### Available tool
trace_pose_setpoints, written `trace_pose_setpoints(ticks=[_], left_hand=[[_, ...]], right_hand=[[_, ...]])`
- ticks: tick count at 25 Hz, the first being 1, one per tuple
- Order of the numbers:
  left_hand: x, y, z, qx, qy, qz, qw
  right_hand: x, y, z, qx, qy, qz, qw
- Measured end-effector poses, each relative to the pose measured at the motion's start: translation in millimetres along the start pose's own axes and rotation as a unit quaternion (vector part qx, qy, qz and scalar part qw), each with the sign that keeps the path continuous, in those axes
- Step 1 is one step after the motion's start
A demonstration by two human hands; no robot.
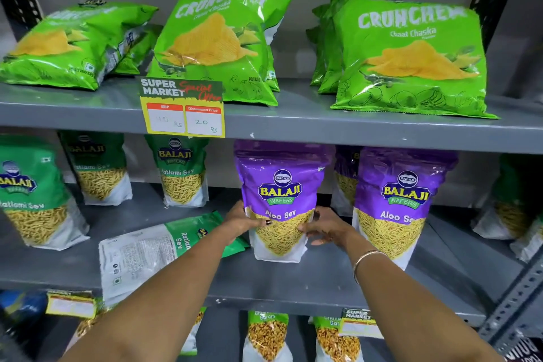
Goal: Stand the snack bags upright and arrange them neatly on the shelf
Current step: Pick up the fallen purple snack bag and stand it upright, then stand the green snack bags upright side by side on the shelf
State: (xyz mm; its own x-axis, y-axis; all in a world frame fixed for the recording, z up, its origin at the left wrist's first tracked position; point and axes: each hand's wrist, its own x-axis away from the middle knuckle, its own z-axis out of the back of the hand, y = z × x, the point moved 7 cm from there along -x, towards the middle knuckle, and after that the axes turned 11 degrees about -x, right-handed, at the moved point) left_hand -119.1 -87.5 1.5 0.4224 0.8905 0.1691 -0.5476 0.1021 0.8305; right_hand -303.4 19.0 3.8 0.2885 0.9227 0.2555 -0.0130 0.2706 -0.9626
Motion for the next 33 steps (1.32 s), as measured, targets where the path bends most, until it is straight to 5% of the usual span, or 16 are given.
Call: trace_pose_setpoints(ticks=[3, 6, 11, 13, 15, 19, 24, 30, 33], left_hand=[[-7.6, -7.2, 8.6, -0.055, -0.03, -0.014, 0.998], [-15.1, -23.5, 51.1, -0.164, -0.023, -0.023, 0.986], [-34.2, -122.3, 171.2, -0.297, -0.072, 0.014, 0.952], [-33.7, -159.9, 204.1, -0.269, -0.104, 0.029, 0.957], [-34.7, -184.9, 217.4, -0.222, -0.12, 0.046, 0.967], [-9.9, -200.6, 207.0, -0.027, -0.254, 0.109, 0.961], [3.4, -203.2, 212.1, -0.018, -0.33, 0.096, 0.939], [17.3, -169.9, 234.1, -0.059, -0.298, 0.035, 0.952], [10.8, -152.9, 238.9, -0.071, -0.208, -0.013, 0.975]], right_hand=[[0.7, 5.3, 1.6, 0.082, -0.005, -0.062, 0.995], [7.9, 28.2, 3.8, 0.128, -0.004, -0.229, 0.965], [7.5, 59.3, -107.4, 0.01, -0.088, -0.35, 0.933], [-3.4, 65.0, -171.9, -0.062, -0.045, -0.318, 0.945], [-14.7, 69.1, -214.2, -0.123, 0.088, -0.252, 0.956], [-25.3, 74.1, -243.6, -0.378, 0.288, -0.13, 0.87], [-14.5, 35.0, -245.3, -0.391, 0.298, -0.068, 0.868], [-43.6, -48.8, -230.1, -0.3, 0.24, 0.033, 0.923], [-26.0, -114.6, -251.9, -0.266, 0.204, 0.103, 0.936]])
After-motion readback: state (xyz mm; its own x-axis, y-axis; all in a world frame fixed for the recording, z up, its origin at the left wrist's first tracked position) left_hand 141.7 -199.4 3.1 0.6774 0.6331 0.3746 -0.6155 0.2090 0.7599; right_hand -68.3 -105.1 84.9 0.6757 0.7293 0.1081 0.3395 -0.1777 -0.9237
